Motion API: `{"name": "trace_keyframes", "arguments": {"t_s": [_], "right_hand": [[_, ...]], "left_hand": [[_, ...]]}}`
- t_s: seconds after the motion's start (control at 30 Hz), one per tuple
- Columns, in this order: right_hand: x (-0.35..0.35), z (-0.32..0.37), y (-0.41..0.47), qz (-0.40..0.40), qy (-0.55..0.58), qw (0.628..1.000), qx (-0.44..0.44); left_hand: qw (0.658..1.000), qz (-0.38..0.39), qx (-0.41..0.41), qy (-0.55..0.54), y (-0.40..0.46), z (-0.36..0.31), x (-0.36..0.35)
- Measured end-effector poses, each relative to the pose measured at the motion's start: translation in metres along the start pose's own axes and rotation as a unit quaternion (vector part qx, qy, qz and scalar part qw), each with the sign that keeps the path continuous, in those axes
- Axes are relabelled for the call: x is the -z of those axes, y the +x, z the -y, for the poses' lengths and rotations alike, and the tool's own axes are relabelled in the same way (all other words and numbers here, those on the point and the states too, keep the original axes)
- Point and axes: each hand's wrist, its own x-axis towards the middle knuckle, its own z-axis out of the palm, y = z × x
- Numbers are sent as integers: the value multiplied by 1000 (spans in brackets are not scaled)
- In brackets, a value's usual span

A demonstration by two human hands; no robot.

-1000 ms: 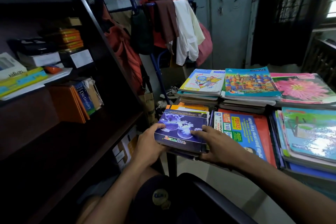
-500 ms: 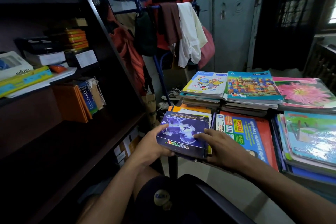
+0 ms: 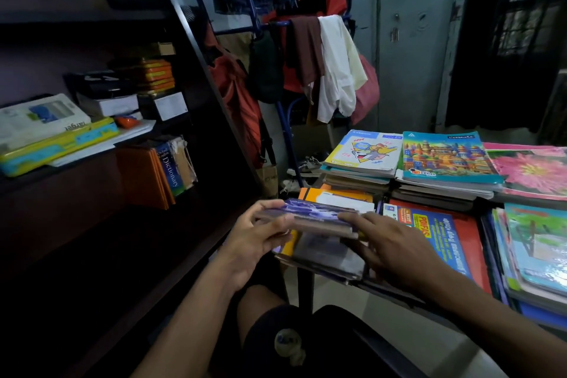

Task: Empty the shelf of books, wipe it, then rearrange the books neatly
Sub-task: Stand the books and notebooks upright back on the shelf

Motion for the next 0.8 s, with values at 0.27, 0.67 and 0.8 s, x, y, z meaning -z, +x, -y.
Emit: {"name": "trace_keyframes", "arguments": {"t_s": [0.27, 0.67, 0.8], "right_hand": [[20, 39, 57, -114, 85, 987, 80], [-33, 194, 196, -66, 348, 926, 133], [-80, 249, 214, -18, 392, 906, 161]], "left_hand": [[984, -113, -99, 94, -1, -15, 30], [894, -346, -215, 190, -18, -15, 183], [898, -382, -182, 118, -26, 13, 233]]}}
